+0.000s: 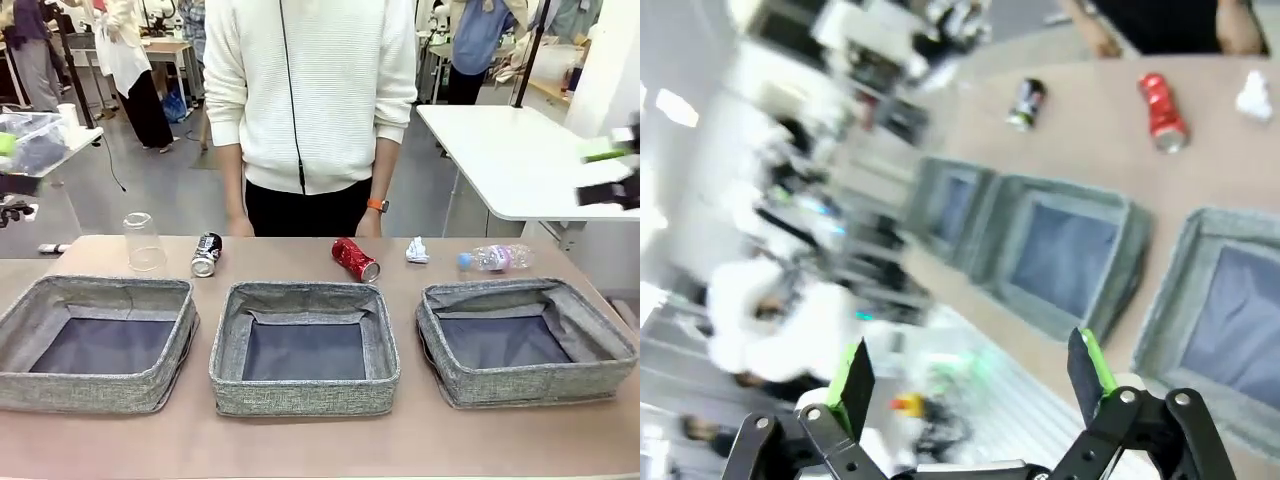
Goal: Sort the waste into the appropriate baskets.
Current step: Pick up the waste item pointed out by the person.
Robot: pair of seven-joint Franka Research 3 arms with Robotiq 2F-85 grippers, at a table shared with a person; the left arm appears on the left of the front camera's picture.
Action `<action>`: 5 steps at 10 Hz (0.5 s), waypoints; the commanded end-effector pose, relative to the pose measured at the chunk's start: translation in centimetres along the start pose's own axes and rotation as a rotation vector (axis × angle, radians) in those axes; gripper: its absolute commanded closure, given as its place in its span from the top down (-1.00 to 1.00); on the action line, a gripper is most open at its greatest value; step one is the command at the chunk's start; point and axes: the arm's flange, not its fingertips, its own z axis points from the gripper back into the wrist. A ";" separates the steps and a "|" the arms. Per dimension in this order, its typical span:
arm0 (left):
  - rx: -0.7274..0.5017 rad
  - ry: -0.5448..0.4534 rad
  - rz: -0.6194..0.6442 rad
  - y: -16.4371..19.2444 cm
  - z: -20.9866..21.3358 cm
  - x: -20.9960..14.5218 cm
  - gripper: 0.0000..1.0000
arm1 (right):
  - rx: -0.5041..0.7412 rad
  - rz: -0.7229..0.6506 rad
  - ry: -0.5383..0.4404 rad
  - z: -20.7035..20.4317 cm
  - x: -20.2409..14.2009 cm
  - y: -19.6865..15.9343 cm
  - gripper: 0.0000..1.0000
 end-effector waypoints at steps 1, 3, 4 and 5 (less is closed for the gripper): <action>-0.030 -0.193 0.275 3.6 2.4 -1.1 1.00 | 0.196 -0.289 -0.158 2.6 -1.6 -7.5 1.00; -0.018 -0.224 0.368 6.0 3.1 -1.5 1.00 | 0.164 -0.372 -0.197 2.3 -1.1 -10.7 1.00; -0.061 -0.180 0.247 4.0 5.0 -2.1 1.00 | 0.181 -0.244 -0.136 5.4 -1.4 -7.3 1.00; -0.061 -0.180 0.247 4.0 5.0 -2.1 1.00 | 0.181 -0.244 -0.136 5.4 -1.4 -7.3 1.00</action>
